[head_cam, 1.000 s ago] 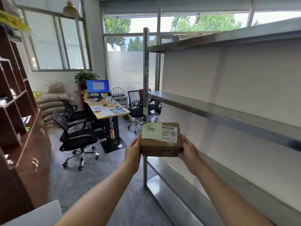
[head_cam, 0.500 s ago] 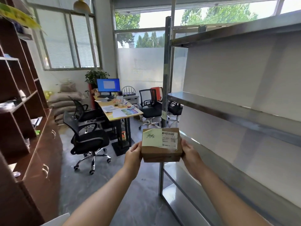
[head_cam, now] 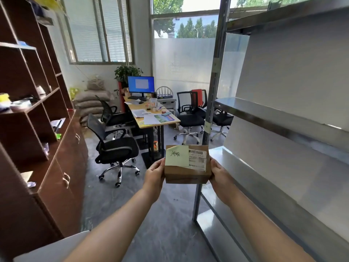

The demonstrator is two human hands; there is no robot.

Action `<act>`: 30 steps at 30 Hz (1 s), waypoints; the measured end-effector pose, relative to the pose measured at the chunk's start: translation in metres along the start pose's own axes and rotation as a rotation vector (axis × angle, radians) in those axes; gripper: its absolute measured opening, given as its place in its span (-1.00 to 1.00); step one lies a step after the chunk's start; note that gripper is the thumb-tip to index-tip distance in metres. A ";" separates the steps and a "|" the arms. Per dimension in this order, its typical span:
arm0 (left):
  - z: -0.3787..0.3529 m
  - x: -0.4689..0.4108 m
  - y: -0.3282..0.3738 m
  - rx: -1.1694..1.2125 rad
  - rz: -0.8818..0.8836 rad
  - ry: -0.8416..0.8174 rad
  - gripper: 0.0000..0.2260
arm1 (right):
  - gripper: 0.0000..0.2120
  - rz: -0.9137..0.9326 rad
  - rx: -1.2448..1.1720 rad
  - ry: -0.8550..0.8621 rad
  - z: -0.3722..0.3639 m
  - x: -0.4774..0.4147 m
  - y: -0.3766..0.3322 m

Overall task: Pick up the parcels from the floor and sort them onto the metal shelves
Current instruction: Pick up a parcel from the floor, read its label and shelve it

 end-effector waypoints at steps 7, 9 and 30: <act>-0.017 -0.054 0.014 -0.012 -0.060 0.070 -0.77 | -0.61 -0.018 -0.024 -0.136 -0.022 -0.078 -0.007; -0.022 -0.070 0.015 -0.010 -0.067 0.098 -0.77 | -0.62 -0.036 -0.032 -0.165 -0.026 -0.098 -0.009; 0.007 -0.166 0.044 0.071 -0.126 0.359 -0.80 | -0.61 -0.159 -0.074 -0.421 -0.119 -0.221 0.026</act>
Point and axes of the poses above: each hand's wrist, its own x-axis away from the middle knuckle, its own z-axis out of the back of the hand, y = z × x, the point moved 9 cm from there along -x, towards the middle knuckle, and after that the axes turned 11 degrees about y, right-handed, at the moved point
